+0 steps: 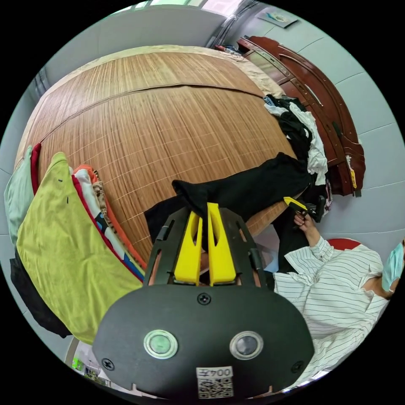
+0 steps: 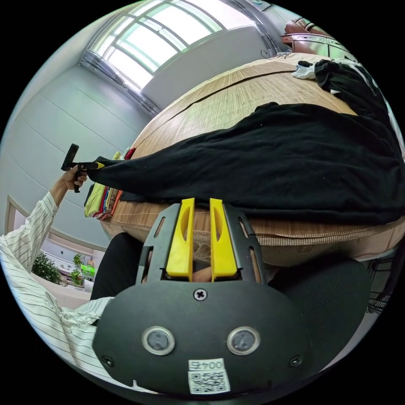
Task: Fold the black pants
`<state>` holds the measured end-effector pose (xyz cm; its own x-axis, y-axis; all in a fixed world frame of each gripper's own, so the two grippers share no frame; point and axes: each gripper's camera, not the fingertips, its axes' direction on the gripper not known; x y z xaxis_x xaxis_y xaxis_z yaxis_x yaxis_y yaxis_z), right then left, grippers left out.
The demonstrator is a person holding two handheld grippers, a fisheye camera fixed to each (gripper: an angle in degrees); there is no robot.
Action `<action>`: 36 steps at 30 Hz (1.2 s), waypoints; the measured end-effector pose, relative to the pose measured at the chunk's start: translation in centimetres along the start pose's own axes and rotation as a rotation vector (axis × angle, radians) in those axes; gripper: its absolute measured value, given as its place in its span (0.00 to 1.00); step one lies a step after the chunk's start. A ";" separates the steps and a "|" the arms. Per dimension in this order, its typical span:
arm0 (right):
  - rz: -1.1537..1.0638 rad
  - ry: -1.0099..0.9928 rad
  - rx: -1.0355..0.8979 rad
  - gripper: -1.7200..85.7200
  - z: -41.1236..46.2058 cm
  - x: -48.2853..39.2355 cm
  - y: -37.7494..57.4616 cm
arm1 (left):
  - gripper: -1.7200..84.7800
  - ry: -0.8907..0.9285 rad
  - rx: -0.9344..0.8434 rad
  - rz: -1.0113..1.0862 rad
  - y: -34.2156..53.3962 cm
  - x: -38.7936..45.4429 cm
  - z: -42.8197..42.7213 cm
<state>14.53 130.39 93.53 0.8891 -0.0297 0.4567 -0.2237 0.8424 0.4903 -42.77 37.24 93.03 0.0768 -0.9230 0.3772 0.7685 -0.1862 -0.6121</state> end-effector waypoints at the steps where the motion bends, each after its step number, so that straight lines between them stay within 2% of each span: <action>1: 0.007 -0.002 -0.002 0.10 0.3 0.3 -0.1 | 0.07 -0.025 -0.036 0.003 -0.6 -0.1 1.7; 6: 0.034 -0.012 -0.008 0.09 1.4 1.5 -0.5 | 0.07 -0.101 -0.162 0.010 -1.9 -0.2 8.9; 9: 0.046 -0.020 -0.008 0.08 1.9 2.1 -0.6 | 0.08 -0.053 -0.183 -0.028 -1.5 -1.0 12.1; 12: 0.048 -0.022 -0.006 0.08 2.5 2.4 -0.6 | 0.09 0.005 -0.089 -0.123 -0.3 -2.6 12.2; 14: 0.038 -0.023 0.002 0.09 2.8 2.1 -0.5 | 0.10 -0.018 -0.004 -0.177 0.8 -3.1 11.0; 16: 0.017 -0.019 0.015 0.10 2.9 1.5 -0.5 | 0.11 -0.123 0.108 -0.218 2.5 -2.7 8.5; 19: -0.065 0.047 0.023 0.10 3.3 -0.9 -0.6 | 0.11 -0.212 0.187 -0.259 4.4 -1.2 6.3; 24: -0.202 0.189 -0.023 0.10 6.8 -5.8 -1.4 | 0.09 -0.154 0.240 -0.158 4.5 5.1 9.8; 27: -0.293 0.249 -0.065 0.10 10.1 -9.2 -2.4 | 0.06 -0.141 0.209 -0.076 2.8 9.8 15.4; 30: -0.324 0.387 -0.233 0.10 14.6 -10.7 -2.9 | 0.05 -0.290 0.060 -0.067 2.2 11.9 21.0; 31: -0.347 0.404 -0.233 0.10 15.2 -11.1 -2.6 | 0.04 -0.303 0.105 -0.065 3.2 12.0 21.1; 36: -0.334 0.312 -0.237 0.11 15.1 -10.5 -1.5 | 0.03 -0.116 0.160 -0.220 7.2 8.6 19.4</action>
<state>-0.49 121.32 99.28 0.9815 -0.1865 0.0435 0.1572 0.9144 0.3731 -24.25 34.52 105.36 -0.0377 -0.8196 0.5717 0.8644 -0.3138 -0.3928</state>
